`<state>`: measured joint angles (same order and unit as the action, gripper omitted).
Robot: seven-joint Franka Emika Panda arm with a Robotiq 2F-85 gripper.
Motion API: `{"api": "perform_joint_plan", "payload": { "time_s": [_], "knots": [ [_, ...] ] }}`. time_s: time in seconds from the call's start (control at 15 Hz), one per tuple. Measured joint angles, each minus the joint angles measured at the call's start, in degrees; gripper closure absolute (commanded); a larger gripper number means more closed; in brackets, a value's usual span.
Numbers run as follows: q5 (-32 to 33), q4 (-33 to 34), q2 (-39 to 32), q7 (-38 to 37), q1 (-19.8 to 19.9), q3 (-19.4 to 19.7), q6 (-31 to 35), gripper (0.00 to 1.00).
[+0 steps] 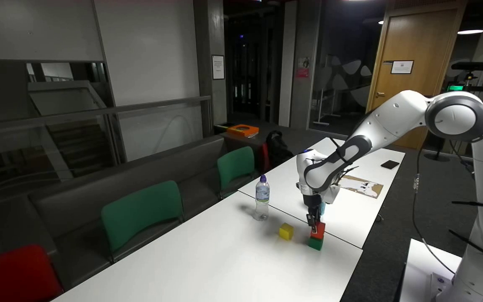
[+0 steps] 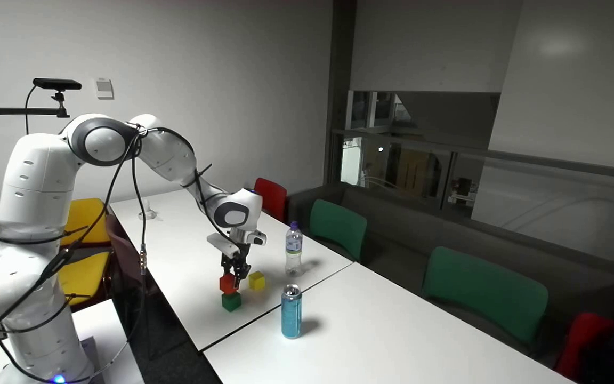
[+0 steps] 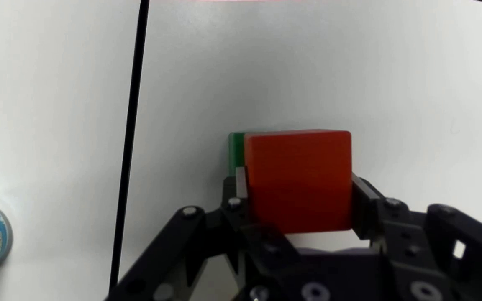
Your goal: Stack the three blocks together.
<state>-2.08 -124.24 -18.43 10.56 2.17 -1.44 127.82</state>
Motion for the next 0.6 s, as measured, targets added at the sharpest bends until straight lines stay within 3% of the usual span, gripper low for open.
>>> {"api": "perform_joint_plan", "payload": {
  "time_s": [0.6],
  "knots": [
    [-1.61,-0.79,-0.09,1.70,0.19,0.00,0.69,0.69]
  ]
}}
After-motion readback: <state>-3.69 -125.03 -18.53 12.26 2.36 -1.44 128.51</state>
